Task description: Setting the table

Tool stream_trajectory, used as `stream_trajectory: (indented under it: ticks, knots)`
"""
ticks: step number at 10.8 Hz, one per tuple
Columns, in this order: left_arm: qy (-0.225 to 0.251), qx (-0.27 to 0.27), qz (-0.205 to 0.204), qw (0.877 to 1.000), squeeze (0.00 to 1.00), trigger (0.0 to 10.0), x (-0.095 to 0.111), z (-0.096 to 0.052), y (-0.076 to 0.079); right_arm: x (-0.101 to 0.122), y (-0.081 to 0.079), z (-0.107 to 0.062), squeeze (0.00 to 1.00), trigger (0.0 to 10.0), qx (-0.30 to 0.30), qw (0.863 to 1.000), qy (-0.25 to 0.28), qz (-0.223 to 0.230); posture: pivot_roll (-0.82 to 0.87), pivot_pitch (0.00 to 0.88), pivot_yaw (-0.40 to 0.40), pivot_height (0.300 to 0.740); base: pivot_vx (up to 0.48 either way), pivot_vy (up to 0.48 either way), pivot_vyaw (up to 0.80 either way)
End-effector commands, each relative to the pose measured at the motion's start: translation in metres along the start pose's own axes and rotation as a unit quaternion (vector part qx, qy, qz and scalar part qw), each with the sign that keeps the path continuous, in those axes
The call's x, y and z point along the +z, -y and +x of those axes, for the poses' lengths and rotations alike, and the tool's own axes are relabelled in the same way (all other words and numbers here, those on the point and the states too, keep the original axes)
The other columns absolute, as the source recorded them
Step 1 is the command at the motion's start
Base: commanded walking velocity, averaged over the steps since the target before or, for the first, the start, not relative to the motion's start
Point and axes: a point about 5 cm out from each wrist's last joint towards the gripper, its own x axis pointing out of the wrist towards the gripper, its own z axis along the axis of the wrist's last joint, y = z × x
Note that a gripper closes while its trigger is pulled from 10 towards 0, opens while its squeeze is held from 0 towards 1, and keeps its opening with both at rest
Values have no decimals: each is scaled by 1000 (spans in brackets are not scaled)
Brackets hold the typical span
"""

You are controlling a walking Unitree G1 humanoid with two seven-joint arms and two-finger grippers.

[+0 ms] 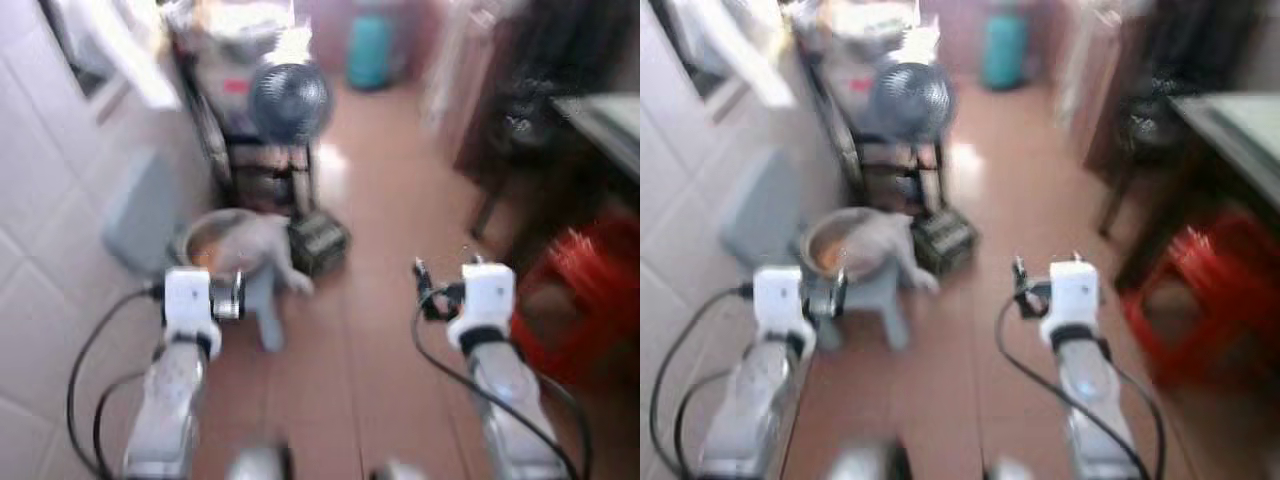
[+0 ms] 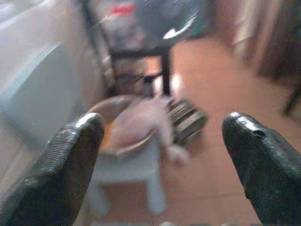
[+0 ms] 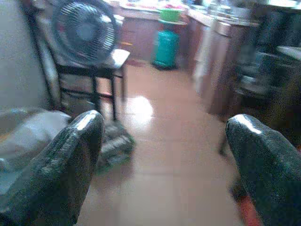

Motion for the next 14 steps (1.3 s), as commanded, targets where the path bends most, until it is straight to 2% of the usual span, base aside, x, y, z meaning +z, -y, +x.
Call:
stream_trajectory:
  ticks: [1,3,9,11,14]
  knots:
    - [16,-8,7,1000,0,10000,7,1,1,6,-2,2,0,10000,1,1000,12,3,-13,71,46,740,0,0,-800]
    - [21,-21,-14,999,0,10000,8,0,2,7,-2,1,0,10000,-1,1000,11,7,-16,75,49,740,0,0,-800]
    - [19,-18,-23,999,0,10000,10,2,-1,9,-3,0,0,10000,0,1000,11,8,-15,97,47,740,0,0,-800]
    - [14,-13,-23,1000,0,10000,9,2,-1,11,-3,0,0,10000,3,1000,16,2,-20,101,45,740,0,358,-800]
    - [13,-15,-24,999,0,10000,8,3,1,12,0,0,0,10000,1,1000,17,-2,-29,106,42,740,0,0,-800]
